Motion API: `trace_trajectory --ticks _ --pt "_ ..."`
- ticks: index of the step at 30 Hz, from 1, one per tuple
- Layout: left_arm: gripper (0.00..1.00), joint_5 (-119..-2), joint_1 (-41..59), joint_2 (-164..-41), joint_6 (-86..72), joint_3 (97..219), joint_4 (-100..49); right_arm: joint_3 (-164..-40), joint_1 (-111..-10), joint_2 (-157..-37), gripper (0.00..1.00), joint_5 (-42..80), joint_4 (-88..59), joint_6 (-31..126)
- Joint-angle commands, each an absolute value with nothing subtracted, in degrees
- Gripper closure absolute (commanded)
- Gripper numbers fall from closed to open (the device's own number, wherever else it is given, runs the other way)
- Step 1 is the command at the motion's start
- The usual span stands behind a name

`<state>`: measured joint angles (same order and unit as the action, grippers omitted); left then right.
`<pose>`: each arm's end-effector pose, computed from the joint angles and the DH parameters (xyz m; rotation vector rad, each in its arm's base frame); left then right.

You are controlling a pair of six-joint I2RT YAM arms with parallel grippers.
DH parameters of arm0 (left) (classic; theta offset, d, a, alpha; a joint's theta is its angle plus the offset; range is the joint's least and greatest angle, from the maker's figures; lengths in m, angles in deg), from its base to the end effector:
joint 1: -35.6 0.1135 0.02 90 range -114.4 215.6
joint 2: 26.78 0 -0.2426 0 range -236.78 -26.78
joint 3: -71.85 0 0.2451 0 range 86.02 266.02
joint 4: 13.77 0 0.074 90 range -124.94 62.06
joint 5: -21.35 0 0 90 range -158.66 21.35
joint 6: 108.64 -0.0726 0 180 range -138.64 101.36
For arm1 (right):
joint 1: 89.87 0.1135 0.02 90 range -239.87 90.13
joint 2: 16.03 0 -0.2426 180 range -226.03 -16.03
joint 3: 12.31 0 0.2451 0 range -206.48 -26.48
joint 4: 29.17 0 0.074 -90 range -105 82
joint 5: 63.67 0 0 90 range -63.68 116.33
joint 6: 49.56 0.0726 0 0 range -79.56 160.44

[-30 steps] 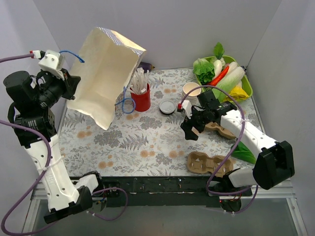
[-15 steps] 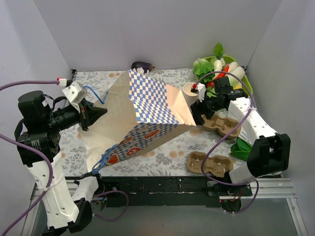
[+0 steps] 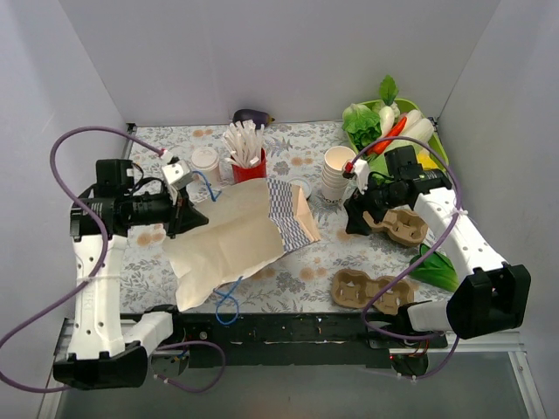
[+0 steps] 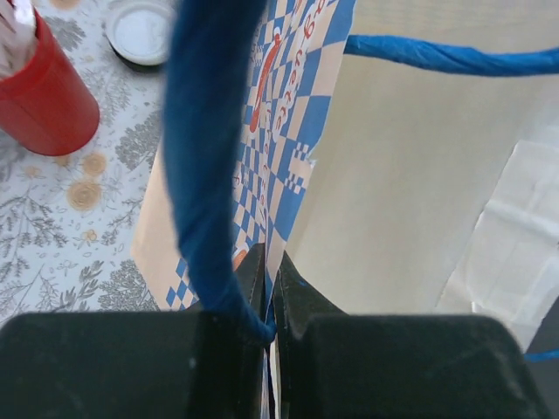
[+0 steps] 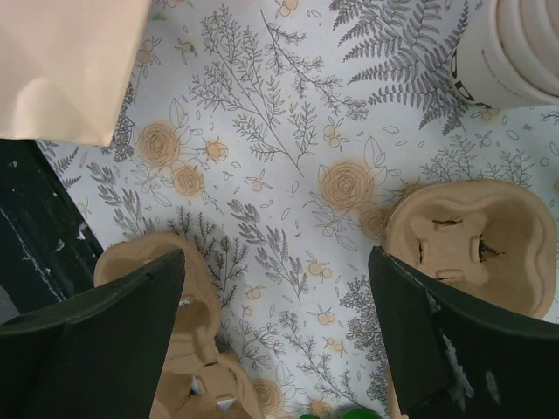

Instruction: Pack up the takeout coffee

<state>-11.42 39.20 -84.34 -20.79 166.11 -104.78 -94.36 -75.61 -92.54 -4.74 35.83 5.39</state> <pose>0.1560 -0.0514 0.3727 0.3630 2.2323 -1.1778 0.2588 0.1044 0.2558 -1.2016 2.1683 0.5541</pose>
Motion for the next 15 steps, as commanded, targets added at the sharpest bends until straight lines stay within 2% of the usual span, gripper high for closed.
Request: trace_trajectory --ticks 1,8,9,10,11,15 --pt "1.0 -13.0 34.4 -87.2 -21.8 166.5 -107.0 -93.0 -75.9 -91.4 0.07 -5.4 36.4 4.3" --pt "1.0 -17.1 25.3 -95.1 -19.1 169.5 -107.0 -92.6 -76.0 -90.7 0.07 -8.9 40.4 -1.4" --pt "0.97 -17.2 25.1 -97.9 -19.1 170.2 -107.0 -92.3 -76.1 -90.4 0.07 -8.9 41.2 -3.0" --pt "0.89 -17.4 25.1 -99.2 -17.2 171.1 -107.0 -92.1 -76.1 -90.1 0.07 -8.8 43.9 -4.6" --pt "0.74 -17.2 25.0 -100.8 -17.0 172.3 -106.9 -91.9 -76.1 -89.9 0.07 -8.5 45.5 -9.2" --pt "0.44 -15.2 25.0 -105.3 -14.2 177.9 -103.7 -86.0 -76.0 -85.2 0.08 -5.0 49.2 -18.3"
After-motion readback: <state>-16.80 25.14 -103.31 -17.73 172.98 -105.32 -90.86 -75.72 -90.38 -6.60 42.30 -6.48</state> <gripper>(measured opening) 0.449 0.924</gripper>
